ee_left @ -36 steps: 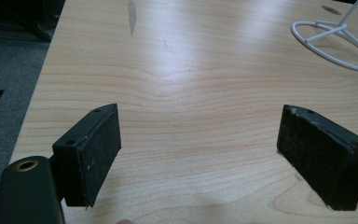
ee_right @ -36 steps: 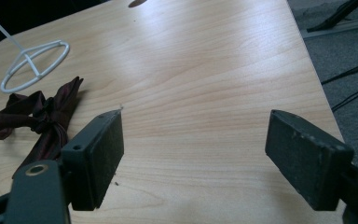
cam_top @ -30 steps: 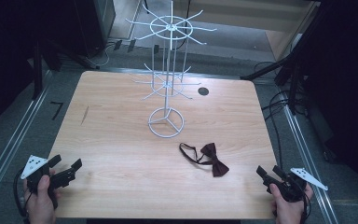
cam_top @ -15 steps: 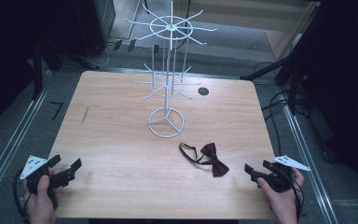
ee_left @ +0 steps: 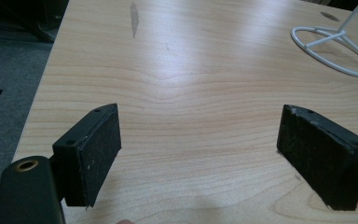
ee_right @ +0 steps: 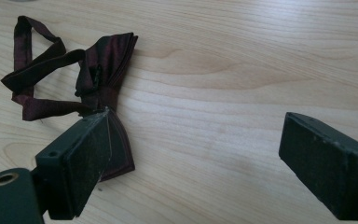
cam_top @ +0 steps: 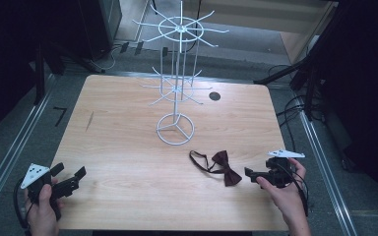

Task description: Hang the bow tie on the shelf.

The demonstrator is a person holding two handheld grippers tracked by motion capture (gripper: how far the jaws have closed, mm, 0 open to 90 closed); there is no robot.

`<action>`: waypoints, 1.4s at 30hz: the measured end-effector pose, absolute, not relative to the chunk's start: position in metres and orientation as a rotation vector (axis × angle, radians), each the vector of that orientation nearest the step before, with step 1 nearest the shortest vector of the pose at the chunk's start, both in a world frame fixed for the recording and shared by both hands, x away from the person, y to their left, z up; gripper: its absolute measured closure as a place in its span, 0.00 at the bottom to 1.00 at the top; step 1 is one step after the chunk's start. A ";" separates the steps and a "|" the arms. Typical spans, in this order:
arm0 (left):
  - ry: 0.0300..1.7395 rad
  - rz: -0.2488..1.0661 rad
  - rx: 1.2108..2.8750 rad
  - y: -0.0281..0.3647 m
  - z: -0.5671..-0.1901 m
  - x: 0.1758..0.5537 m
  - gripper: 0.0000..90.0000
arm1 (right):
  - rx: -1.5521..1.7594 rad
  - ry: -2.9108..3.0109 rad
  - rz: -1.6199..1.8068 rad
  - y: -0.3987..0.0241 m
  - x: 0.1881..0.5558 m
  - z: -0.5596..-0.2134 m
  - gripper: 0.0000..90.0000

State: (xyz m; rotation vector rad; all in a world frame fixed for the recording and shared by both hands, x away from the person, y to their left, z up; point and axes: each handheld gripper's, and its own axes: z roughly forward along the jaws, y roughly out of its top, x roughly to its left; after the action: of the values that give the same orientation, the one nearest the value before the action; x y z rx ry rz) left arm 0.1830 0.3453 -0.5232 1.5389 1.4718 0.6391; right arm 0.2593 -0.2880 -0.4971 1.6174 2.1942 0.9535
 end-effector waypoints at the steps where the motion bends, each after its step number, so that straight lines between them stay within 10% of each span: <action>1: 1.473 0.639 1.539 0.345 -0.523 0.183 0.16 | 1.615 2.203 0.941 -0.286 0.261 -0.496 0.10; 42: 1.473 0.637 1.537 0.346 -0.523 0.183 0.16 | 1.442 2.590 0.573 -0.168 0.308 -0.499 0.00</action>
State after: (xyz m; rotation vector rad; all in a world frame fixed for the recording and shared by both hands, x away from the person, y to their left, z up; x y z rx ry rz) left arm 0.1831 0.3457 -0.5232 1.5369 1.4733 0.6370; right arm 0.3077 -0.1680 -0.4995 1.4423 2.5902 0.5733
